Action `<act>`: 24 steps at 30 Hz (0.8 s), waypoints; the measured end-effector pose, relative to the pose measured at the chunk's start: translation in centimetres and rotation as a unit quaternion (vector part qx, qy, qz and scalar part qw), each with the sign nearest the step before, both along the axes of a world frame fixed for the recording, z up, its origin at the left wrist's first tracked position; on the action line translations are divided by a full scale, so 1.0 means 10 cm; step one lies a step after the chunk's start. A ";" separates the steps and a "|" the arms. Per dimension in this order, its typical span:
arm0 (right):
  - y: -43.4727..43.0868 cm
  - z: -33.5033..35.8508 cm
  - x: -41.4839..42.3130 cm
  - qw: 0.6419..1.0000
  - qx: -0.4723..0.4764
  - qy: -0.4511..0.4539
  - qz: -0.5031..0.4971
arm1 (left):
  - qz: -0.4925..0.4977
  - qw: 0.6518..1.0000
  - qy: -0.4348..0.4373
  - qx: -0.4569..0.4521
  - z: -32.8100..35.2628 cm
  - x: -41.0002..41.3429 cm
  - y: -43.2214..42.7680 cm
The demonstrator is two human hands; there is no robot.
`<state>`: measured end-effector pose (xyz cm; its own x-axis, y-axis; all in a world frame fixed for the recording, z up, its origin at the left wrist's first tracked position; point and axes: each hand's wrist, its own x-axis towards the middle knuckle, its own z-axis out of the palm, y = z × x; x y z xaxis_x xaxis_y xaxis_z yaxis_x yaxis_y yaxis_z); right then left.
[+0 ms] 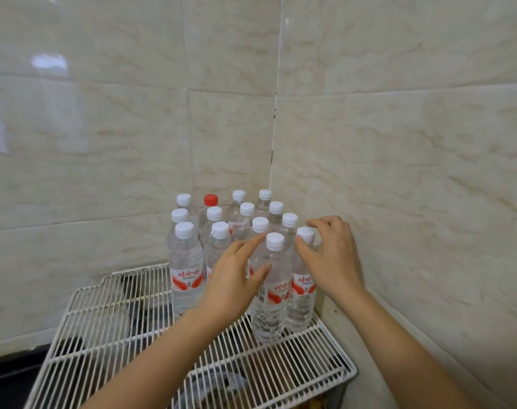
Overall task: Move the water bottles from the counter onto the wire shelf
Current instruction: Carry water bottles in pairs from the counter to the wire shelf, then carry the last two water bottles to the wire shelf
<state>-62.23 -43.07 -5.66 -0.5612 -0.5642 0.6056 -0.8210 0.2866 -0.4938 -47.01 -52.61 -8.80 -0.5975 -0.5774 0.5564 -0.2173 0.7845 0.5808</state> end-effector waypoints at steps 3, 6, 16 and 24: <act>-0.08 0.01 0.31 0.999 -0.029 0.017 0.036 | 0.013 1.000 0.006 0.006 -0.08 0.24 -0.02; -0.23 -0.04 0.66 0.994 -0.061 0.046 0.082 | 0.040 0.999 -0.006 0.005 -0.14 0.61 -0.08; -0.73 -0.42 2.45 0.968 0.057 0.050 0.238 | 0.179 0.981 -0.055 0.055 -0.30 2.70 -0.35; -0.95 -0.95 4.57 0.922 0.159 0.046 0.350 | 0.317 0.937 -0.094 0.108 -0.79 4.98 -0.19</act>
<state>-16.56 -52.61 -15.20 0.0535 -0.9261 0.3735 -0.8942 -0.2110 -0.3949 2.76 -54.49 -16.66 -0.1708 -0.9369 0.3049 -0.7147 0.3308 0.6162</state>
